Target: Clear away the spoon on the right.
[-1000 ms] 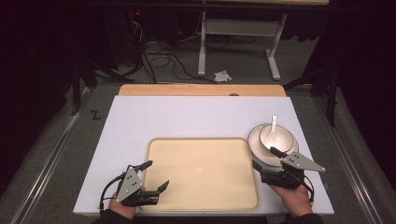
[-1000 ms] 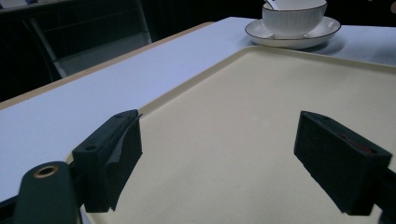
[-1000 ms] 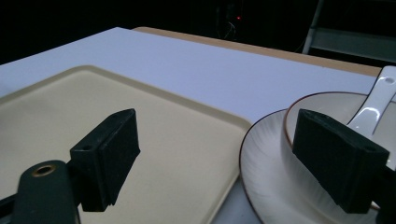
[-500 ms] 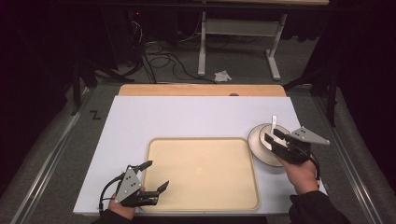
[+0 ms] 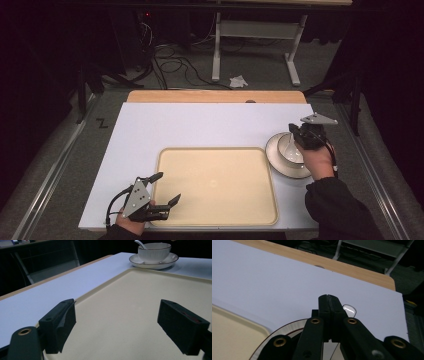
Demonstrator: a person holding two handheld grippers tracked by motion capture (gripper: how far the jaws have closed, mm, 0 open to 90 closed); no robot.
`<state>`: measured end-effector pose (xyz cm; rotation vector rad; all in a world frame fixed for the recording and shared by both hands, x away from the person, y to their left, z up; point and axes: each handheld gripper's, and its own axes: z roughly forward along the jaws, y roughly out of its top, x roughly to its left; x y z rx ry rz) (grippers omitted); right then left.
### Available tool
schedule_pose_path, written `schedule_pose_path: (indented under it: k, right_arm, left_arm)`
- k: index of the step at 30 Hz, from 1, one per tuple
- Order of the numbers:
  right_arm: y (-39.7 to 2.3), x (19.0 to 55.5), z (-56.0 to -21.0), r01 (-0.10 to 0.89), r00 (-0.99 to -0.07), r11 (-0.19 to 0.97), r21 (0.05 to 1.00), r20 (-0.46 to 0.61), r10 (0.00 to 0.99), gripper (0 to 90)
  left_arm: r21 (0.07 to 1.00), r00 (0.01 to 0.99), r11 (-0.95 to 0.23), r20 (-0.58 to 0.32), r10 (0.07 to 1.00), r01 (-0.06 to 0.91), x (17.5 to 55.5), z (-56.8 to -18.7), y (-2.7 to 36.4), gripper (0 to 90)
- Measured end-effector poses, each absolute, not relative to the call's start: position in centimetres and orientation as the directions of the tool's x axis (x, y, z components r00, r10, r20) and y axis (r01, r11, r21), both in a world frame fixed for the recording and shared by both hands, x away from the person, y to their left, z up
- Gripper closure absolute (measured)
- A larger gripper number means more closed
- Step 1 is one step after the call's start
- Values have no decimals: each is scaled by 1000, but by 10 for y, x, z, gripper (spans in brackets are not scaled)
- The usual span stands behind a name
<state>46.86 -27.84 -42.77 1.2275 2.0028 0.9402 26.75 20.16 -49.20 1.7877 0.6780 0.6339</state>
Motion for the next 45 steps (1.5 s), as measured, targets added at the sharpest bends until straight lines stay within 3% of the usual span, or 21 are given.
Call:
schedule_pose_path:
  k: [8, 15, 31, 45]
  right_arm:
    - [-272, 491, -432, 544, -392, 381, 748, -175, 903, 900]
    - [-284, 492, -433, 578, -376, 364, 730, -158, 913, 900]
    - [-323, 476, -432, 600, -324, 330, 728, -156, 933, 900]
    - [-352, 433, -437, 577, -311, 281, 767, -111, 944, 900]
  left_arm:
    - [954, 696, -263, 90, 712, 146, 268, -492, 202, 158]
    - [955, 695, -259, 87, 713, 146, 268, -492, 202, 158]
    - [953, 695, -264, 90, 714, 148, 268, -493, 201, 158]
    - [951, 699, -275, 100, 708, 143, 268, -493, 199, 158]
